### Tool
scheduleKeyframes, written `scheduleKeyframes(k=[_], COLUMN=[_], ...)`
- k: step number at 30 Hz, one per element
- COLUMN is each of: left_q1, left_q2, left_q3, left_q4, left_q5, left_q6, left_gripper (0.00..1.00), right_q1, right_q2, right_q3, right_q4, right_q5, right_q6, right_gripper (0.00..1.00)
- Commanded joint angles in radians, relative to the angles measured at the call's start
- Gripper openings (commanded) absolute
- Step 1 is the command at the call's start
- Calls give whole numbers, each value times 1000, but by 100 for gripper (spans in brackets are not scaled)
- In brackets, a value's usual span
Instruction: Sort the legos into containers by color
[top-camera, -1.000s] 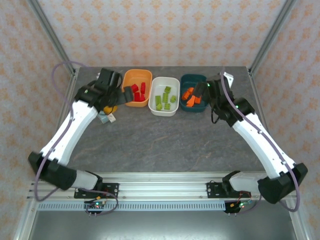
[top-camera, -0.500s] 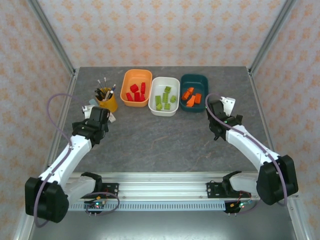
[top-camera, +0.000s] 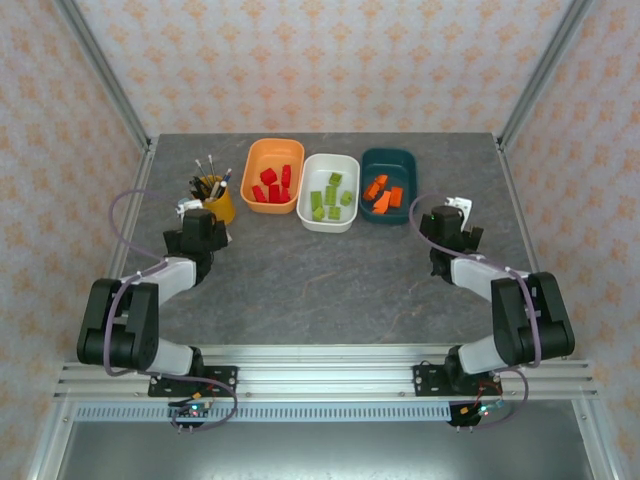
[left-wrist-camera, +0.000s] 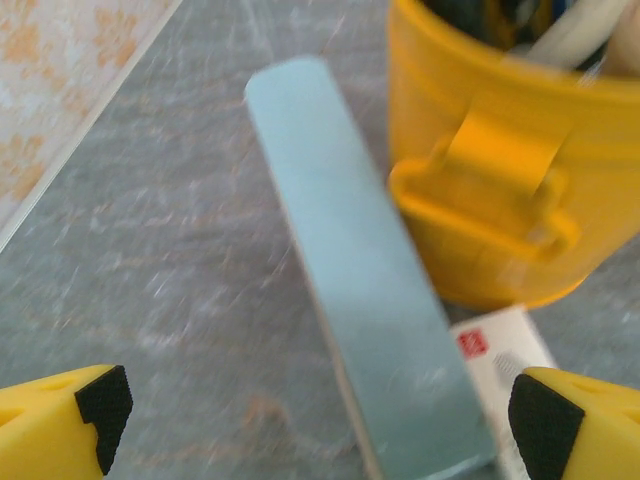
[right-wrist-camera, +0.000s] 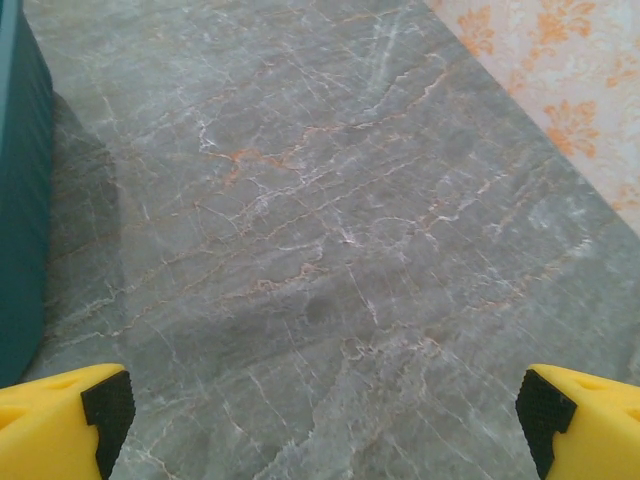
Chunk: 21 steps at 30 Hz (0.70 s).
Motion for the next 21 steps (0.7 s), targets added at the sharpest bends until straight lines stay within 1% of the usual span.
scheduleKeyframes(k=[1, 3, 4, 6, 8, 9, 10, 11, 15, 21], left_q1=[14, 11, 8, 6, 4, 0, -11, -16, -29, -34], left_q2=[45, 41, 29, 13, 40, 51, 54, 55, 59, 61], left_q3=[15, -9, -43, -108, -148, -161, -159, -157, -153, -151], left_q4=[186, 222, 261, 366, 474, 496, 494, 492, 490, 485], left_q5=[89, 142, 148, 142, 117, 119, 105, 92, 70, 66], left_q6=[37, 63, 70, 68, 59, 66, 72, 75, 82, 89], left_gripper=[100, 100, 100, 100, 100, 100, 100, 100, 100, 100], right_q1=[-60, -98, -107, -112, -112, -112, -112, -112, -99, -97], right_q2=[8, 34, 55, 54, 78, 68, 59, 70, 79, 78], right_q3=[-43, -57, -82, -109, -171, -189, -193, -199, -139, -150], right_q4=[212, 249, 313, 352, 488, 506, 497, 527, 424, 440], right_q5=[-131, -193, -209, -239, -247, -241, -235, -231, -201, -201], right_q6=[-33, -7, -4, -11, -17, -15, -10, -10, -17, -19], right_gripper=[100, 100, 100, 100, 99, 99, 99, 99, 99, 99])
